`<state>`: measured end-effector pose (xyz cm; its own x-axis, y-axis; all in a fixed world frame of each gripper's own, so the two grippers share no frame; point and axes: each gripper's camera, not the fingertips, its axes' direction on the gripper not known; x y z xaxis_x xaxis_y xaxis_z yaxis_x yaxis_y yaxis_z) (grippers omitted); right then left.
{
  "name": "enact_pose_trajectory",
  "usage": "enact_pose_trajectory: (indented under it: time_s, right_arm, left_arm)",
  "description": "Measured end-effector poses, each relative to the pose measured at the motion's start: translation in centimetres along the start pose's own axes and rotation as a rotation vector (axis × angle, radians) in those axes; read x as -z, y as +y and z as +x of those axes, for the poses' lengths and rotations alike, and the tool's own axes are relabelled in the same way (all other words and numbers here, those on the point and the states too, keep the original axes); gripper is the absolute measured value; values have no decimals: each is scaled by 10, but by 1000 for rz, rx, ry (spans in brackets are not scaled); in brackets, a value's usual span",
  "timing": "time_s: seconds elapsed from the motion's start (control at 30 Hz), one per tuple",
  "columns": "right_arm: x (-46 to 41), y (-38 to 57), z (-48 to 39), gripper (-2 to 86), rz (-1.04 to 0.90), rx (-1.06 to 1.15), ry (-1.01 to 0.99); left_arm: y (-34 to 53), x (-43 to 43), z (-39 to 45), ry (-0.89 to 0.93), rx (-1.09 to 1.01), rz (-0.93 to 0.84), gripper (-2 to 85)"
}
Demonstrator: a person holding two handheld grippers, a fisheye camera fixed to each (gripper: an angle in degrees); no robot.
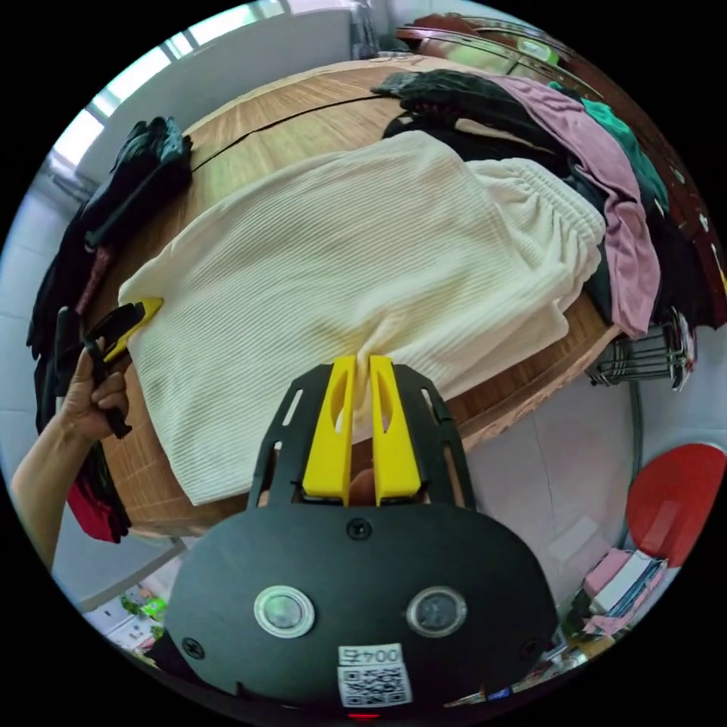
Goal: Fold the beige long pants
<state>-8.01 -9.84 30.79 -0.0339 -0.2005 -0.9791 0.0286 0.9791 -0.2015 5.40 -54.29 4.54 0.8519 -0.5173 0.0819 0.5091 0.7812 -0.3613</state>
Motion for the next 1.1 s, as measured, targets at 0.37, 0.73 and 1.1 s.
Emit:
enact_pose_trajectory:
  time_s: [0.37,0.73,1.1]
  right_arm:
    - [78,22,-214,11,-20,263,-206]
    - [110,169,-332,107,-267,305,-428]
    - [138,167,-399,6,-192,253,-258]
  left_arm:
    - [85,233,-74,-92,223,31,86]
    - [215,276,-4,-164,218,5,20]
    - [164,281,31,-201,84,90,10]
